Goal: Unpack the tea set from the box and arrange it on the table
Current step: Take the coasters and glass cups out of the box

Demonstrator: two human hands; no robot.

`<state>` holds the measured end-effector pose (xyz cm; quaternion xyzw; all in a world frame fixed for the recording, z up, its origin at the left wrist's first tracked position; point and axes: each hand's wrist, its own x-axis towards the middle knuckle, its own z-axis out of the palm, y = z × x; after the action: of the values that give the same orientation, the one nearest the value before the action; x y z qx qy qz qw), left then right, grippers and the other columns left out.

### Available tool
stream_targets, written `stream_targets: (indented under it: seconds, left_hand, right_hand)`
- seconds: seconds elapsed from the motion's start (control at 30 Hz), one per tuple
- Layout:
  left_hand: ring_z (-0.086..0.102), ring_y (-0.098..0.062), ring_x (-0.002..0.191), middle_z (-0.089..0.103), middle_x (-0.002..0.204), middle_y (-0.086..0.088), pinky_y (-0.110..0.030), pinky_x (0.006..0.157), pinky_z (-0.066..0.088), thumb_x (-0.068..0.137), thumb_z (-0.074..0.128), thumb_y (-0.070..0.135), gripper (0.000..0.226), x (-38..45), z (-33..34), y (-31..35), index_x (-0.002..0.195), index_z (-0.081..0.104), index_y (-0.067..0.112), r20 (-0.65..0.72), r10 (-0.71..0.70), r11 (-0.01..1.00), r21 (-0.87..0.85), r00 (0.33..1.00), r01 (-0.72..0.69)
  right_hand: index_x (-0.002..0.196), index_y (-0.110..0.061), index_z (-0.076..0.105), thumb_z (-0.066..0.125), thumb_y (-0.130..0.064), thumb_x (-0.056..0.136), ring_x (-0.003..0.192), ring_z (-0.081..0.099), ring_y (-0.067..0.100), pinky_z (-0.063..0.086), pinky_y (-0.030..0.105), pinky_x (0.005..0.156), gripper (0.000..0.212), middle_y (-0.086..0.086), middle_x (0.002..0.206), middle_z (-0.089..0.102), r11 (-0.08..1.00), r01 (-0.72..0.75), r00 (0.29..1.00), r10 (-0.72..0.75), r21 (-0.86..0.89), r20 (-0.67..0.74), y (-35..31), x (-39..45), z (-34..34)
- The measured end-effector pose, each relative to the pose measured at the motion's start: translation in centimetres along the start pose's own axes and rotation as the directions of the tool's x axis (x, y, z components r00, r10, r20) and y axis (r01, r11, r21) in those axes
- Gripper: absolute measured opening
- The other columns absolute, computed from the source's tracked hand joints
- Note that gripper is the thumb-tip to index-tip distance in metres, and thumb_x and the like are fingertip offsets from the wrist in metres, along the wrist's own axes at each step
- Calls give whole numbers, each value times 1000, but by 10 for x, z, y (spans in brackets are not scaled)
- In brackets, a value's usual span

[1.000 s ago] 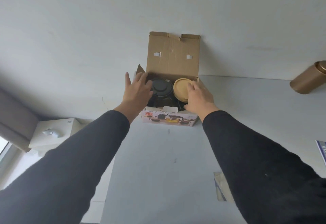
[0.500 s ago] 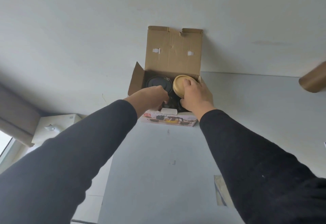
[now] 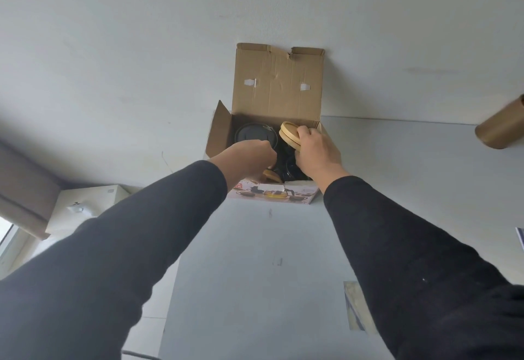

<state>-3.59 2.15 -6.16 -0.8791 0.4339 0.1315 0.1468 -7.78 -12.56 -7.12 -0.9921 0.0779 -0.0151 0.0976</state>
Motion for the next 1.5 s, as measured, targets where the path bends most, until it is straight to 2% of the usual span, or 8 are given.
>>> stream_targets:
  seconds: [0.3,0.47,0.73,0.87,1.0,1.2,1.3,1.5]
  left_hand:
    - [67,-23,97,67,105,-10,-27,83,52,93,58,14,30,-10,6,16,122,63,6,3,-4,997,76,1000,4]
    - [65,-24,101,66,109,-10,-28,86,51,93,58,13,32,-14,2,13,125,61,7,-27,-45,999,25,999,45]
    - [62,-19,94,66,108,-6,-23,77,47,98,47,30,34,-28,-39,-5,123,61,11,-133,-7,997,-77,991,-3]
    - [60,-22,93,62,110,-9,-28,76,47,99,45,36,39,-28,-84,-16,122,61,9,-193,-137,966,-242,972,88]
    - [58,-25,78,59,86,-9,-30,65,47,99,46,30,36,-6,-109,-10,105,65,0,-215,-308,900,-381,927,210]
    - [63,-28,89,63,102,-15,-32,72,54,98,45,15,28,55,-116,51,112,60,-4,-140,-475,742,-594,869,310]
    - [64,-32,102,62,112,-20,-32,77,52,97,45,12,27,97,-120,91,113,59,-5,-49,-514,631,-698,856,339]
    - [63,-32,103,63,114,-20,-30,75,50,96,45,8,26,191,-95,163,112,59,-6,174,-579,412,-780,797,470]
  right_hand:
    - [130,-9,45,52,-13,95,99,60,31,45,30,72,36,16,116,60,996,-54,998,56,68,-29,-4,-9,-4]
    - [120,-11,51,52,-19,95,71,53,25,52,34,69,26,14,97,66,998,-18,993,25,60,-113,-1,-20,-7]
    - [123,-8,53,51,-16,96,88,62,34,42,27,68,29,17,100,67,996,24,989,-11,86,-149,4,-25,-45]
    - [119,-7,55,50,-13,94,84,62,35,38,28,65,26,17,96,67,995,40,975,-19,90,-219,13,-25,-67]
    - [124,-8,55,49,-6,91,90,61,36,44,33,70,33,17,102,66,996,6,949,24,92,-314,39,-28,-88]
    - [131,-17,56,49,1,88,96,62,32,50,33,77,47,13,108,67,989,-101,934,131,105,-332,120,-34,-86]
    - [129,-21,58,49,4,85,100,62,29,49,30,79,51,10,111,67,981,-129,930,170,142,-327,173,-36,-74]
    - [125,-22,62,51,5,84,104,62,26,50,28,83,51,6,116,67,966,-176,941,221,188,-256,290,-21,-30]
